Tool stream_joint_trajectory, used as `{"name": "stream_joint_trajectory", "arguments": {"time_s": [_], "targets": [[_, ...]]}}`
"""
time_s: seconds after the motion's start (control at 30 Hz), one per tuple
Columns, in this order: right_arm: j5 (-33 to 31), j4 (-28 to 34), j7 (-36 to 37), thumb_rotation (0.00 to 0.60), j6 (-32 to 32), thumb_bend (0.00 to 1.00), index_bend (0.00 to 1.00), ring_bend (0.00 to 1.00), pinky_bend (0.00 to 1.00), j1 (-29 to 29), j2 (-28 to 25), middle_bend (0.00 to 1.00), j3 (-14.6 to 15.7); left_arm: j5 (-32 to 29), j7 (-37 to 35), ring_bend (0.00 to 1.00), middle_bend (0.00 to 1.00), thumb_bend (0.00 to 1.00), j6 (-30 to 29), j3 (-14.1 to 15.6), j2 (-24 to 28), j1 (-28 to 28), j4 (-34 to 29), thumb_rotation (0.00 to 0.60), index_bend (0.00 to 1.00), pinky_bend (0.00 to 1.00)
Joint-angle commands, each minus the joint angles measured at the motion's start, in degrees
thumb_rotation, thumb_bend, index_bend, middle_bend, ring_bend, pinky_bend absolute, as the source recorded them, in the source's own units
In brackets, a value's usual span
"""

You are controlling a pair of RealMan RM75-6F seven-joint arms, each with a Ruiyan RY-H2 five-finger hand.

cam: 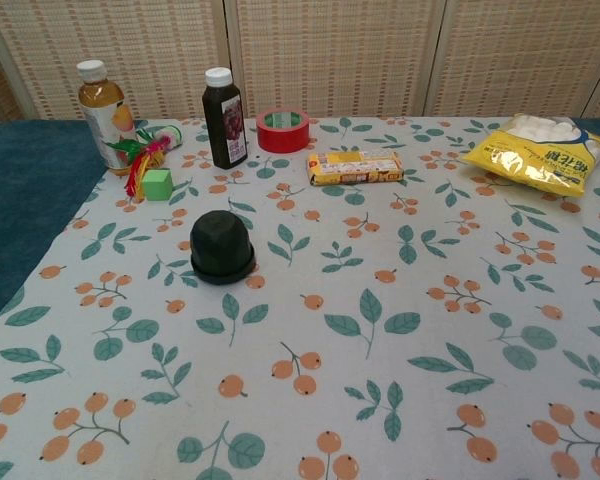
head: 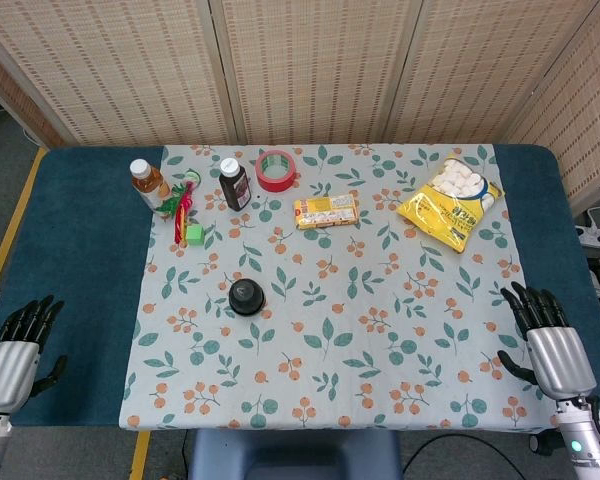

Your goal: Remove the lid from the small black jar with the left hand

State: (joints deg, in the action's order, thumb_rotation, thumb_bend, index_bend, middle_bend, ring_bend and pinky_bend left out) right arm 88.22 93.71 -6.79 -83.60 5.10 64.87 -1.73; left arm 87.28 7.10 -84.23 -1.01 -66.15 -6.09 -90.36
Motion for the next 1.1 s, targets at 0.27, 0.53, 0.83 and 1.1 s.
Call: {"name": "stream_joint_trajectory", "arguments": {"time_s": [0.27, 0.53, 0.83, 1.1], "targets": [[0.17, 0.24, 2.13, 0.600, -1.34, 0.15, 0.00, 0.00, 0.00, -1.19, -1.67, 0.00, 0.41, 6.63, -8.40, 0.00, 0.00, 0.38, 5.37, 0.68, -0.11, -5.81, -0.96, 0.600, 0.00, 0.15], [0.62, 0.46, 3.26, 0.600, -2.56, 0.15, 0.00, 0.00, 0.00, -1.80, -2.57, 0.00, 0.30, 4.69, -15.41, 0.00, 0.00, 0.37, 20.80, -2.88, 4.34, -17.85, -9.23, 0.600, 0.00, 0.24], [1.07, 0.74, 3.53, 0.600, -1.86, 0.15, 0.00, 0.00, 0.00, -1.50, -2.61, 0.00, 0.52, -3.65, -13.47, 0.00, 0.00, 0.37, 34.95, -8.35, 5.03, -28.33, -13.81, 0.600, 0.00, 0.21], [1.32, 0.99, 5.58, 0.600, -1.52, 0.15, 0.00, 0.00, 0.00, -1.40, -3.58, 0.00, 0.60, -16.61, -10.76, 0.00, 0.00, 0.35, 48.01, -11.60, 1.40, -38.40, -10.08, 0.600, 0.00, 0.05]]}}
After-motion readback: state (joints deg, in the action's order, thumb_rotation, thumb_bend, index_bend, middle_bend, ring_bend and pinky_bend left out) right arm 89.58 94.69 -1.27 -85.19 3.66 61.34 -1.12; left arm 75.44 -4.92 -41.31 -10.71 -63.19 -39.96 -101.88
